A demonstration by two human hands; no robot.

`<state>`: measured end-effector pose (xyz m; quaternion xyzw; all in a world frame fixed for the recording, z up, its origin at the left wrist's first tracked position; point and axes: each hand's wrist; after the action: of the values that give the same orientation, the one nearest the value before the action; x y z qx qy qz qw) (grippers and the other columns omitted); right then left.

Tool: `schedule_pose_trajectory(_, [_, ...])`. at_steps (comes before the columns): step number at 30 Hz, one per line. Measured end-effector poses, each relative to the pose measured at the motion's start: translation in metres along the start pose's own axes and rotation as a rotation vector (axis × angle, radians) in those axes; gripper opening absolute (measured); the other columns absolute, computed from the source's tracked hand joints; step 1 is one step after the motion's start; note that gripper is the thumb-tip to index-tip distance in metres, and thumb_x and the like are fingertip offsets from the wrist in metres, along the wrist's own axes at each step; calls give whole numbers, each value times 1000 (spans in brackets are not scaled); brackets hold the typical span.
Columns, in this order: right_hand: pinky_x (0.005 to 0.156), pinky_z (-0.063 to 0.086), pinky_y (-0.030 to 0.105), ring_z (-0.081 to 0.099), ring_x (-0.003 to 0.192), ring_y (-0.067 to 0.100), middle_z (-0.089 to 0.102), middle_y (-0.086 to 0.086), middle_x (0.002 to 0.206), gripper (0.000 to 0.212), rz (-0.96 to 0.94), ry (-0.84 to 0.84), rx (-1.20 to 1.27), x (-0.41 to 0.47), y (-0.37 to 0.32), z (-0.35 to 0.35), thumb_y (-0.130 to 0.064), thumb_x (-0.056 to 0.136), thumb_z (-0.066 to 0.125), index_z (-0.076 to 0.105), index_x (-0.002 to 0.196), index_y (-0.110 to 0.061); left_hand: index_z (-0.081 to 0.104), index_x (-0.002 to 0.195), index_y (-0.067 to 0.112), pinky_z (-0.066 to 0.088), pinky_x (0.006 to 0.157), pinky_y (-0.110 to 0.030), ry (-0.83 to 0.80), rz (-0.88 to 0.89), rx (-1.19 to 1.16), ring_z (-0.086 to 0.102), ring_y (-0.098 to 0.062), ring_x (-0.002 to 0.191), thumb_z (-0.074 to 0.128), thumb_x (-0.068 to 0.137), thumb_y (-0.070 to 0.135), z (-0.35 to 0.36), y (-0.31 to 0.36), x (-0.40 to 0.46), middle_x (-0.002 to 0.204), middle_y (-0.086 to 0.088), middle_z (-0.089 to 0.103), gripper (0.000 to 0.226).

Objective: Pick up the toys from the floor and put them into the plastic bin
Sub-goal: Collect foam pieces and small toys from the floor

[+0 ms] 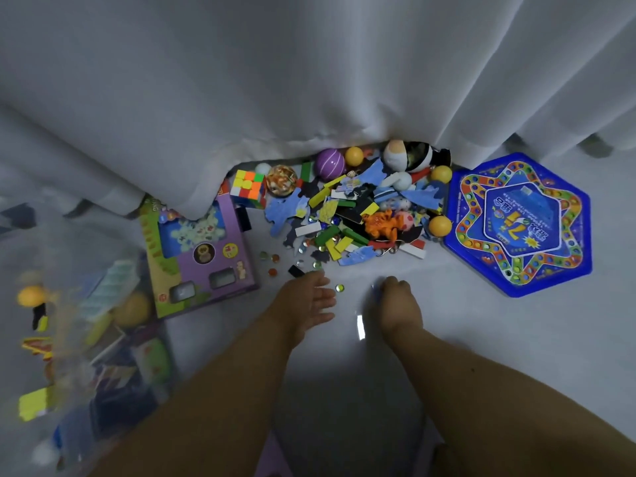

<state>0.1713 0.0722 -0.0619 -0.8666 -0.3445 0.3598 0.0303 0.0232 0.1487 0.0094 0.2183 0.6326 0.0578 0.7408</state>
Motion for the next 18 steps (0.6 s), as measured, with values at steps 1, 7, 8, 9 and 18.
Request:
schedule_pose_trajectory(1, [83, 47, 36, 59, 97, 32, 49, 14, 114, 22, -20, 22, 0, 2, 3, 3, -11, 91, 51, 54, 113, -9, 58, 108, 8, 50, 85, -39, -4, -15, -44, 58, -26, 103, 46, 98, 35, 0, -1, 4, 103, -10, 61, 31])
schedule_pose_trajectory(7, [76, 46, 28, 60, 92, 26, 62, 10, 101, 15, -89, -3, -123, 12, 4, 3, -13, 85, 56, 61, 99, -8, 54, 125, 5, 44, 94, -41, 20, -87, -160, 52, -29, 121, 45, 98, 37, 3, -10, 22, 127, -15, 55, 43])
schedule_pose_trajectory(8, [76, 47, 29, 60, 92, 26, 63, 9, 99, 16, -83, -18, -130, 12, 3, 1, -14, 85, 57, 60, 100, -9, 53, 127, 5, 44, 94, -41, 26, -91, -164, 51, -29, 123, 46, 98, 36, 4, -11, 23, 129, -15, 54, 43])
schedule_pose_trajectory(9, [76, 48, 30, 61, 91, 25, 64, 8, 96, 14, -77, -27, -96, 12, 1, 0, -14, 85, 58, 60, 98, -10, 52, 128, 4, 43, 96, -41, 32, -95, -171, 50, -30, 124, 46, 98, 35, 6, -13, 24, 129, -15, 54, 44])
schedule_pose_trajectory(18, [66, 43, 19, 56, 76, 13, 62, -2, 82, 15, -291, 61, 517, 0, -39, -17, -2, 80, 60, 68, 83, -14, 54, 80, 7, 48, 63, -27, -18, -26, -404, 55, -15, 60, 36, 101, 8, 26, -5, 34, 66, -9, 57, 28])
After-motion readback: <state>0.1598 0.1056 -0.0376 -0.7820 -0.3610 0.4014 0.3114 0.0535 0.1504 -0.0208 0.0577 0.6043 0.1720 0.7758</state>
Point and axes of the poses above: each hand's wrist, its own x-axis towards the middle knuckle, its own z-axis out of the palm, y = z × x
